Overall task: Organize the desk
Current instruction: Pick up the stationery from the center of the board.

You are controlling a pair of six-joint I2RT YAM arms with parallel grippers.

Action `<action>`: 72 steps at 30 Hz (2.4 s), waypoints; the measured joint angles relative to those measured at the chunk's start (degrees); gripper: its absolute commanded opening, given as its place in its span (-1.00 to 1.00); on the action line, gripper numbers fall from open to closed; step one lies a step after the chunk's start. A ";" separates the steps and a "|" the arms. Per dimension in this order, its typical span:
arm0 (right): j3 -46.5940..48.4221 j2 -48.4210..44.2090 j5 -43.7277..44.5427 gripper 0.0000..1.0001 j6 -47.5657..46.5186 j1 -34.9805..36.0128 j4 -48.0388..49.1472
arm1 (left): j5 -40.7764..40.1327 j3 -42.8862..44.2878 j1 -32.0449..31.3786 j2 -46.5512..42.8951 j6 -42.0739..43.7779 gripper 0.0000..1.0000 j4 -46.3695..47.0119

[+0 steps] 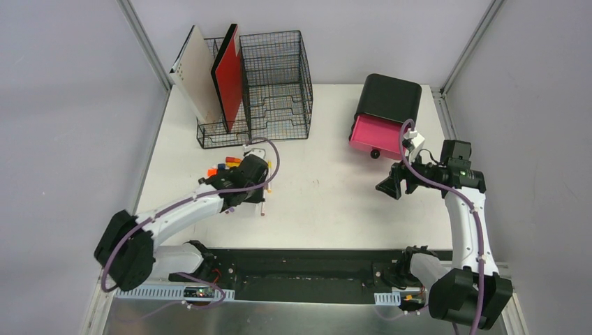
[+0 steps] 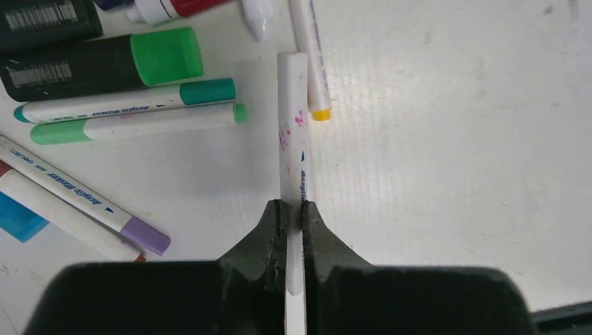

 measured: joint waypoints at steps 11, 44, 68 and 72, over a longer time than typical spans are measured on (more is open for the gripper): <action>0.59 1.55 -11.61 0.73 0.31 2.36 -2.80 | 11.82 -5.88 -1.97 -19.61 -5.18 -1.00 10.51; -2.75 0.90 -25.68 0.67 12.07 4.87 6.88 | -9.66 8.68 -32.48 17.14 -3.91 -1.00 73.57; -2.67 2.60 -26.21 -1.00 10.84 6.69 5.18 | -11.58 9.92 -33.18 20.61 -0.81 -0.03 79.82; -1.44 4.17 -24.44 -1.00 6.29 6.69 0.61 | -10.34 9.68 -33.51 19.69 0.46 0.29 79.69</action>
